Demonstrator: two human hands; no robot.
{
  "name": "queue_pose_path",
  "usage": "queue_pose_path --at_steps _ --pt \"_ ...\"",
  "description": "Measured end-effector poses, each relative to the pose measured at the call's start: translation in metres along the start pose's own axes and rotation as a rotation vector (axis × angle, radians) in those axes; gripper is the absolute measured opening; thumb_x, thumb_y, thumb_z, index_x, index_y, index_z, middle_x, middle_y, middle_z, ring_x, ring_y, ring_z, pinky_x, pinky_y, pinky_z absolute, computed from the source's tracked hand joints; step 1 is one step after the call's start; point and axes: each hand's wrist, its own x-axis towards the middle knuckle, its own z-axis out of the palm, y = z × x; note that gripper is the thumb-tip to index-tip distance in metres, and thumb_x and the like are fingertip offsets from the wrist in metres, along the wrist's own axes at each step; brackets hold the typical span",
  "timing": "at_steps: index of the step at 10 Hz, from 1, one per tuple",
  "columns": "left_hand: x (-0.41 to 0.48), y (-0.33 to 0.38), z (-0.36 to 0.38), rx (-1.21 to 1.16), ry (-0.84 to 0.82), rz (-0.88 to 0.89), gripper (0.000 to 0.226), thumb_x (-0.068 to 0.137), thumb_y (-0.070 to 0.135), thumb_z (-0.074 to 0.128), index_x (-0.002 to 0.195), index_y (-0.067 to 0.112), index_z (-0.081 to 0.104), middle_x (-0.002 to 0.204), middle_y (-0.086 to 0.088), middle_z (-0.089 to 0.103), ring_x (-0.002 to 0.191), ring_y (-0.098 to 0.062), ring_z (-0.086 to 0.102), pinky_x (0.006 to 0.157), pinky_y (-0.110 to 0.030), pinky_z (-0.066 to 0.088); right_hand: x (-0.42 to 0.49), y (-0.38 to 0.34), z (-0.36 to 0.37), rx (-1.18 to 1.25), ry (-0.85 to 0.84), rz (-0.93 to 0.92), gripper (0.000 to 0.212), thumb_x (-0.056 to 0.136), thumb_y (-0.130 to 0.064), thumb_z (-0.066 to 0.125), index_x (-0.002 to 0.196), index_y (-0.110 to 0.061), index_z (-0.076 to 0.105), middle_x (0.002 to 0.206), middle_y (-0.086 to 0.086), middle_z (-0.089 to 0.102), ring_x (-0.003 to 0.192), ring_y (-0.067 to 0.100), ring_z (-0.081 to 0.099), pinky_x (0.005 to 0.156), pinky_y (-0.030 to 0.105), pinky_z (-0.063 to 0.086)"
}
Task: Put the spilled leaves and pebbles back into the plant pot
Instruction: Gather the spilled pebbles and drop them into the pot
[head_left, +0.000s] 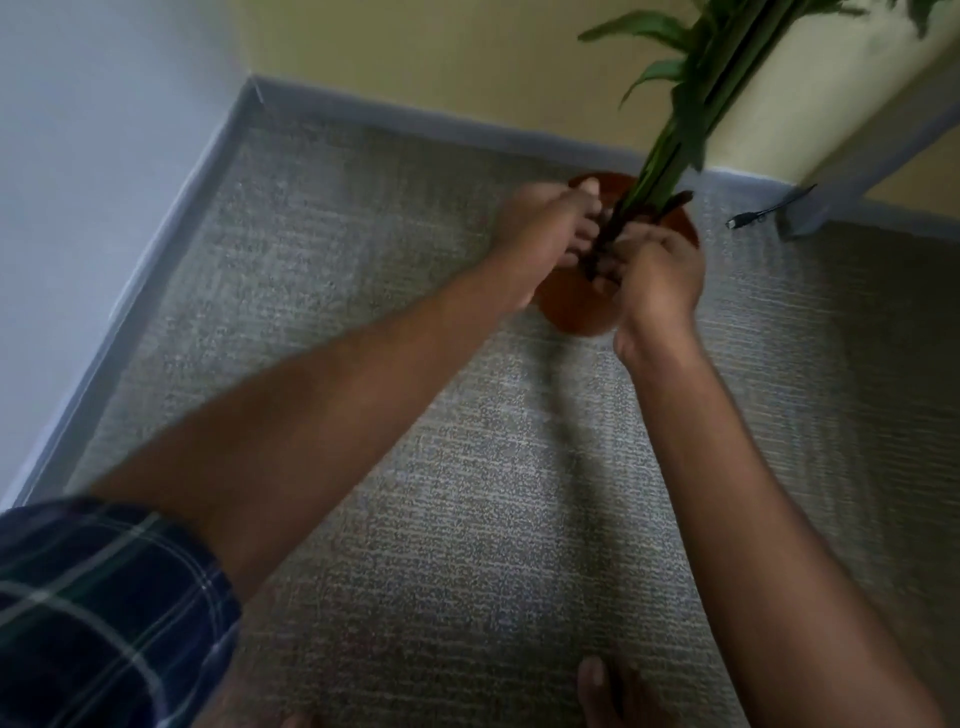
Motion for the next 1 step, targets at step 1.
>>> queue_pose_path --at_steps 1 --pt "0.01 -0.0027 -0.0286 0.046 0.139 0.077 0.034 0.109 0.031 0.061 0.091 0.006 0.077 0.063 -0.003 0.068 0.047 -0.01 0.06 0.045 -0.02 0.045 -0.008 0.0133 0.0207 -0.041 -0.157 0.009 0.016 0.101 -0.004 0.061 0.111 -0.011 0.071 0.088 0.011 0.072 0.071 0.019 0.068 0.058 0.029 0.055"
